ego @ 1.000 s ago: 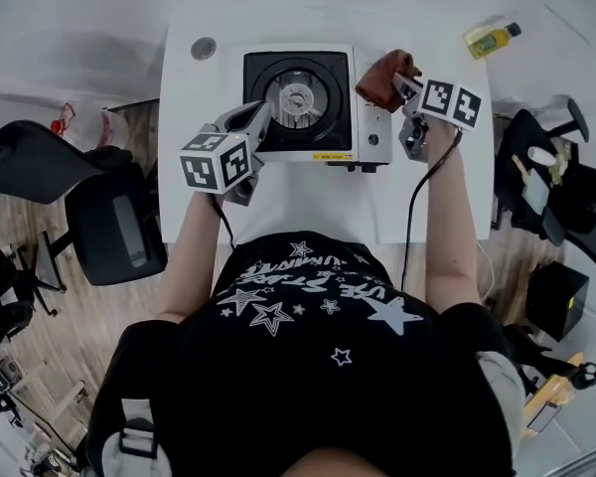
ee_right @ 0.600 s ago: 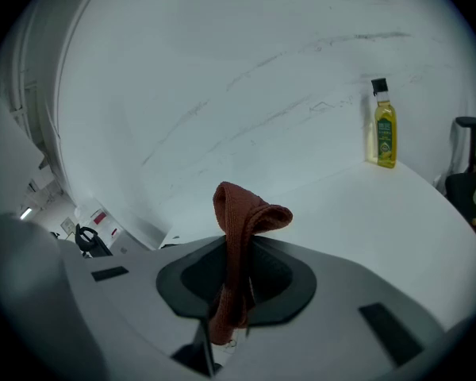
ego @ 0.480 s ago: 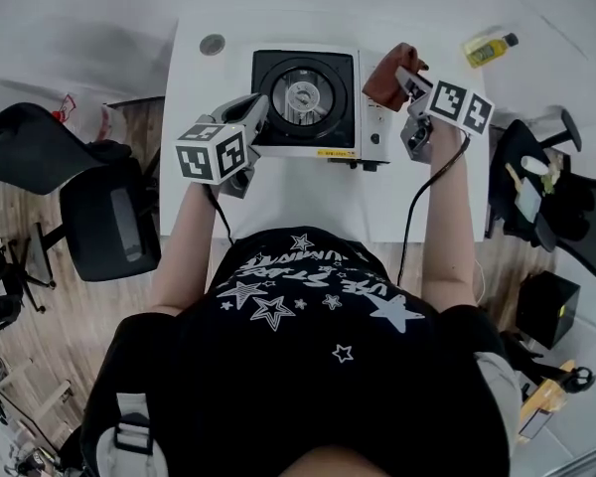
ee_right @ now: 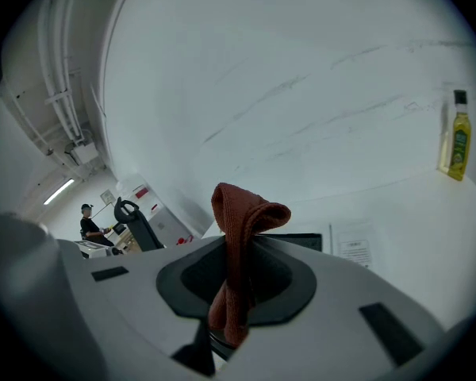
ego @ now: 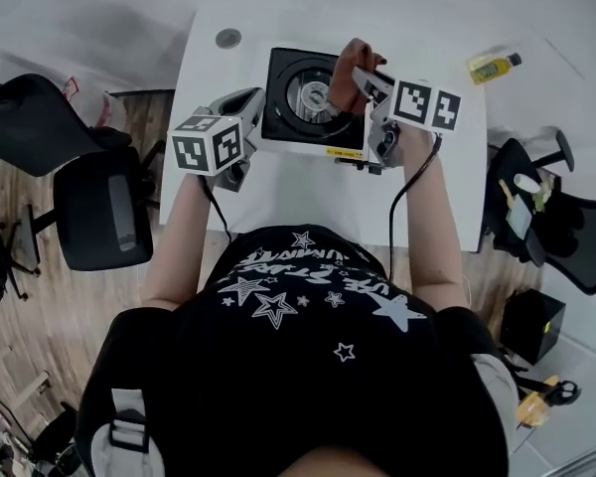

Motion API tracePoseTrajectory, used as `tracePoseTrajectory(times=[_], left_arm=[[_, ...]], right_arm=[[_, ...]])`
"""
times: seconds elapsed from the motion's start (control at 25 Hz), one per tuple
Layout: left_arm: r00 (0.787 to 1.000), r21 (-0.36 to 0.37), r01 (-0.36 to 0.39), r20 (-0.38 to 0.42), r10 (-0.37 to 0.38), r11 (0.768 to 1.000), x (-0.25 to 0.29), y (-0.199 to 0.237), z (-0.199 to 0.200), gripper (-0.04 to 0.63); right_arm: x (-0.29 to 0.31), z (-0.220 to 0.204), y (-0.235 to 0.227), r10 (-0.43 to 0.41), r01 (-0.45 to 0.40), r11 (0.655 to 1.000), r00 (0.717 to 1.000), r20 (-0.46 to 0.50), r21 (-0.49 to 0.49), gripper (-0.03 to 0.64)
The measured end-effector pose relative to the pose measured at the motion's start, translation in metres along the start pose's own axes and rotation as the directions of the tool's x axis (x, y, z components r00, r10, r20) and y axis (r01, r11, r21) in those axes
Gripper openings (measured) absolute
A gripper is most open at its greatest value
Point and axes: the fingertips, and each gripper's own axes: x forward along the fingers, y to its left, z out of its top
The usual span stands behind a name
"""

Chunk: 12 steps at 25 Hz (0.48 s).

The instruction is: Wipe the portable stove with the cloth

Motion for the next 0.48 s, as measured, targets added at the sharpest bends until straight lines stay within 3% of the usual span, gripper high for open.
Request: tracePoseTrajectory(times=[0.28, 0.48], left_arm=[[1.0, -0.026, -0.018, 0.017, 0.019, 1.0, -0.017, 0.017, -0.003, 0.008], [0.999, -0.043, -0.041, 0.02, 0.042, 0.998, -0.026, 0.031, -0.005, 0.008]], right_arm=[[0.05, -0.022, 0.08, 0.151, -0.157, 0.987, 0.983, -0.103, -0.045, 0.061], [0.081, -0.038, 0.115, 0.216, -0.227, 0.972, 0.963, -0.161, -0.057, 0.061]])
